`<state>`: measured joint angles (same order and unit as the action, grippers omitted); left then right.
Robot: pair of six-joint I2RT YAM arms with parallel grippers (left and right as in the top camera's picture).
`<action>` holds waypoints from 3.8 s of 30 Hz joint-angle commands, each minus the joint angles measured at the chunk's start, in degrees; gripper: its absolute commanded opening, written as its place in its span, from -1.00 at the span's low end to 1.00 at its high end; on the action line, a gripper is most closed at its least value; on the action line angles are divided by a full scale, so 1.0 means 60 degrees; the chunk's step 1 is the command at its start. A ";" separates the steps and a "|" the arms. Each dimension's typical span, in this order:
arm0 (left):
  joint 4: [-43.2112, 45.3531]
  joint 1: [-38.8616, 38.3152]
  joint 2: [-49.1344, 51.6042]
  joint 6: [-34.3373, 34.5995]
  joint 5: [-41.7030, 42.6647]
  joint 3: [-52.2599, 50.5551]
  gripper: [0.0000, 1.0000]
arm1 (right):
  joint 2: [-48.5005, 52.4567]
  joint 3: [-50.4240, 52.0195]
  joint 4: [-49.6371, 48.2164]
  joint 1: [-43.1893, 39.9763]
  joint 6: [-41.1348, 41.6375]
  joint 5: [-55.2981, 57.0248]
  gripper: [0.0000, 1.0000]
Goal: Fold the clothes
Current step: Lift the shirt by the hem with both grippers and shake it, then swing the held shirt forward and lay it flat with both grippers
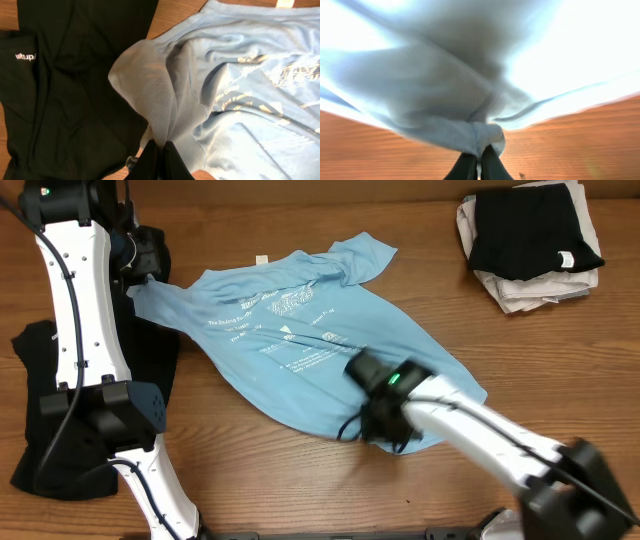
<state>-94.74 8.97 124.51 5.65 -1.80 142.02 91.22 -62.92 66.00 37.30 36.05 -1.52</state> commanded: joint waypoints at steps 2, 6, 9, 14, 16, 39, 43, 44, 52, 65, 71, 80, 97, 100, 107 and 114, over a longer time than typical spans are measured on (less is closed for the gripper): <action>0.0047 -0.0051 -0.0809 -0.0044 0.0240 0.1042 -0.91 | -0.1348 -0.3096 0.1373 -0.1960 -0.1457 0.0747 -0.92; 0.0430 -0.0051 -0.1854 -0.0040 0.0233 0.1861 -0.92 | -0.1435 -0.5956 0.2838 -0.3450 -0.2481 0.0739 -0.92; 0.0973 -0.0044 -0.2750 -0.0040 0.0237 0.2291 -0.92 | -0.1435 -0.8156 0.3759 -0.4317 -0.2954 0.0739 -0.92; 0.1825 -0.0044 -0.4248 -0.0047 0.0226 0.2667 -0.92 | -0.1435 -1.0972 0.4648 -0.4918 -0.3308 0.0747 -0.92; 0.2189 -0.0044 -0.4903 -0.0047 0.0208 0.2718 -0.92 | -0.1435 -1.2123 0.4947 -0.4962 -0.3308 0.0743 -0.92; 0.3668 -0.0044 -0.4127 -0.0229 -0.0772 0.2707 -0.92 | 0.0816 -1.4462 0.4510 -0.5016 -0.4189 0.1825 -0.92; 0.4674 -0.0047 -0.2940 0.0004 -0.0769 0.2707 -0.92 | 0.1923 -1.4455 0.3089 -0.5268 -0.4342 0.2000 -0.92; 0.5009 -0.0047 -0.2648 0.0157 -0.0769 0.2707 -0.92 | 0.2218 -1.4455 0.2557 -0.5351 -0.4342 0.2000 -0.92; 0.7519 -0.0073 -0.1647 0.0528 -0.0361 0.2710 -0.92 | 0.3162 -1.4455 -0.0772 -0.5796 -0.4564 0.2004 -0.92; 0.9224 -0.0058 -0.2069 0.0022 -0.0200 0.3144 -0.92 | 0.3045 -1.4462 -0.2597 -0.6488 -0.4768 0.1745 -0.93; 0.9089 -0.0047 -0.1916 -0.0357 -0.0189 0.2973 -0.92 | 0.3253 -1.4444 -0.2014 -0.6721 -0.4768 0.1453 -0.93; 0.6379 -0.0044 -0.1614 -0.0841 -0.0197 0.2918 -0.92 | 0.3570 -1.4444 -0.0251 -0.6750 -0.4772 0.1453 -0.92; 0.4550 -0.0047 -0.4288 -0.0805 -0.0197 0.2929 -0.92 | 0.0933 -1.4458 0.1483 -0.6750 -0.4812 0.0703 -0.92; 0.4317 -0.0044 -0.5053 -0.0827 -0.0233 0.2929 -0.92 | 0.0153 -1.4458 0.1912 -0.6750 -0.4841 0.0729 -0.92; 0.4189 -0.0044 -0.6011 -0.1166 -0.0452 0.2929 -0.92 | -0.0809 -1.4458 0.2335 -0.6750 -0.5060 0.0736 -0.92; 0.4564 -0.0044 -0.5147 -0.1169 -0.0769 0.2929 -0.92 | -0.0022 -1.4455 0.1949 -0.6750 -0.5093 0.0736 -0.92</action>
<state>-68.95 8.34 88.07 -0.23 -3.70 160.73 86.41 -150.36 78.67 -2.63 6.04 1.91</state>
